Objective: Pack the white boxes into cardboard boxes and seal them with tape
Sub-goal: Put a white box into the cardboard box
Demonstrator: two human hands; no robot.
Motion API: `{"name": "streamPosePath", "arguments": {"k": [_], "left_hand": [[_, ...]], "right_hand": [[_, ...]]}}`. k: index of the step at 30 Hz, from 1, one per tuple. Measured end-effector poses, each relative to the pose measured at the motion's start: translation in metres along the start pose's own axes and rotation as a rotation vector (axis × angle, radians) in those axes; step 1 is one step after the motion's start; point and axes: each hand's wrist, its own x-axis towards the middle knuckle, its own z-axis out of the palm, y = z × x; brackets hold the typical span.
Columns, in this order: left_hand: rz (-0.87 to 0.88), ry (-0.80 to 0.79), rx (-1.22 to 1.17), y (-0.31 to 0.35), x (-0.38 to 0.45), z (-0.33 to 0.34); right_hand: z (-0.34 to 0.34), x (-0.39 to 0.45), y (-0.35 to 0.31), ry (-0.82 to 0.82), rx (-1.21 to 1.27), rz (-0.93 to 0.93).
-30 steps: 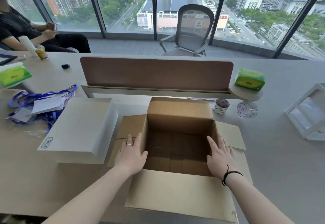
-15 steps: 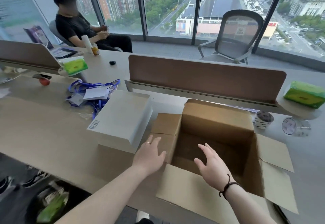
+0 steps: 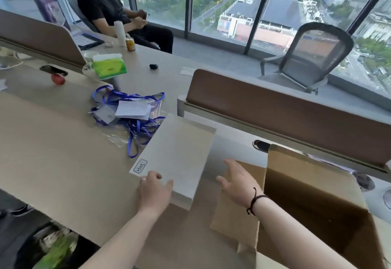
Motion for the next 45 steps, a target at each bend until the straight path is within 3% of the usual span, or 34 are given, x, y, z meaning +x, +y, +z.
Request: {"name": "streamPosePath", "arguments": {"k": [8, 19, 27, 32, 40, 42, 45], "left_hand": [[-0.008, 0.009, -0.150, -0.012, 0.030, -0.028], [0.136, 0.005, -0.226, -0.037, 0.064, -0.038], [0.210, 0.090, -0.212, -0.047, 0.098, -0.057], [0.018, 0.076, -0.336, -0.043, 0.132, -0.086], [-0.029, -0.022, -0.282, -0.046, 0.144, -0.086], [-0.039, -0.063, -0.313, -0.047, 0.144, -0.088], [-0.090, -0.124, -0.327, -0.049, 0.142, -0.090]], "right_hand": [[0.009, 0.132, -0.069, -0.095, -0.089, 0.063], [0.017, 0.213, -0.072, -0.122, -0.219, 0.190], [0.031, 0.176, -0.061, -0.050, -0.180, 0.325], [0.046, 0.124, -0.051, -0.025, -0.116, 0.418], [0.065, 0.077, -0.050, -0.123, 0.093, 0.487], [0.064, 0.078, -0.046, -0.113, 0.166, 0.496], [0.069, 0.084, -0.041, -0.106, 0.493, 0.476]]}}
